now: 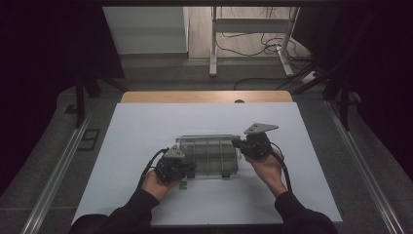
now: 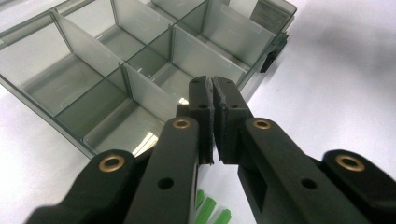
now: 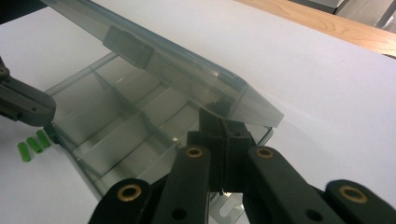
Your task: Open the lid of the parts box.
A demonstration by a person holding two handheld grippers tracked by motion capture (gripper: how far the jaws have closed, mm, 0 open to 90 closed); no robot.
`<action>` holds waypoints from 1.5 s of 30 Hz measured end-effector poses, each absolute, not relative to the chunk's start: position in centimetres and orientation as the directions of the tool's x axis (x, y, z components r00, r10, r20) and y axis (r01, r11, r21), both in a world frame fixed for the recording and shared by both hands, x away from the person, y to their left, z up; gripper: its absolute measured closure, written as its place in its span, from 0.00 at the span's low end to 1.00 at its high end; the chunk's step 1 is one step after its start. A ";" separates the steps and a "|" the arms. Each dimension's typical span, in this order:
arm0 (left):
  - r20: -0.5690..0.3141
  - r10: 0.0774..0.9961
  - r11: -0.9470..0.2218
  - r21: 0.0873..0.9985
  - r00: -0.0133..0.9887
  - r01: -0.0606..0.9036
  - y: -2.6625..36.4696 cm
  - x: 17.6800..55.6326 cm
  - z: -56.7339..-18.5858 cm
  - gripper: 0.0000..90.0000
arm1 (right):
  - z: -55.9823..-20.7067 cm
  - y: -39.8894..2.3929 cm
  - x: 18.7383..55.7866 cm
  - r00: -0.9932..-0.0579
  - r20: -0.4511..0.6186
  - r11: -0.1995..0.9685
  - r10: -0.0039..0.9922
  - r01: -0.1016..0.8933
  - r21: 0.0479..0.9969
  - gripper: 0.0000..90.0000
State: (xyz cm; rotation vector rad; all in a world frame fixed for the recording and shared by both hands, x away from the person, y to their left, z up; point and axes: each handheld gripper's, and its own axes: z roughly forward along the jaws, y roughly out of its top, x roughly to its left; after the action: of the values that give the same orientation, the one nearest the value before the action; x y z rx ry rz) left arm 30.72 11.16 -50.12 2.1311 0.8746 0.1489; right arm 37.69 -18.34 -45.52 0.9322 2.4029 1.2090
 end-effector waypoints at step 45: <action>-0.184 0.616 -0.441 0.725 0.766 0.529 11.0 31.0 -50.6 0.94 | -48.5 -17.6 42.6 -0.699 0.072 0.394 0.711 0.481 0.783 0.98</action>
State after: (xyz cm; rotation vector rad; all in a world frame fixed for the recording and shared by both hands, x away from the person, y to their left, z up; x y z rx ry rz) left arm 30.99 11.01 -50.57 2.1367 0.8526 0.1349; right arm 42.59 -17.63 -48.46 1.0469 2.3795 1.1992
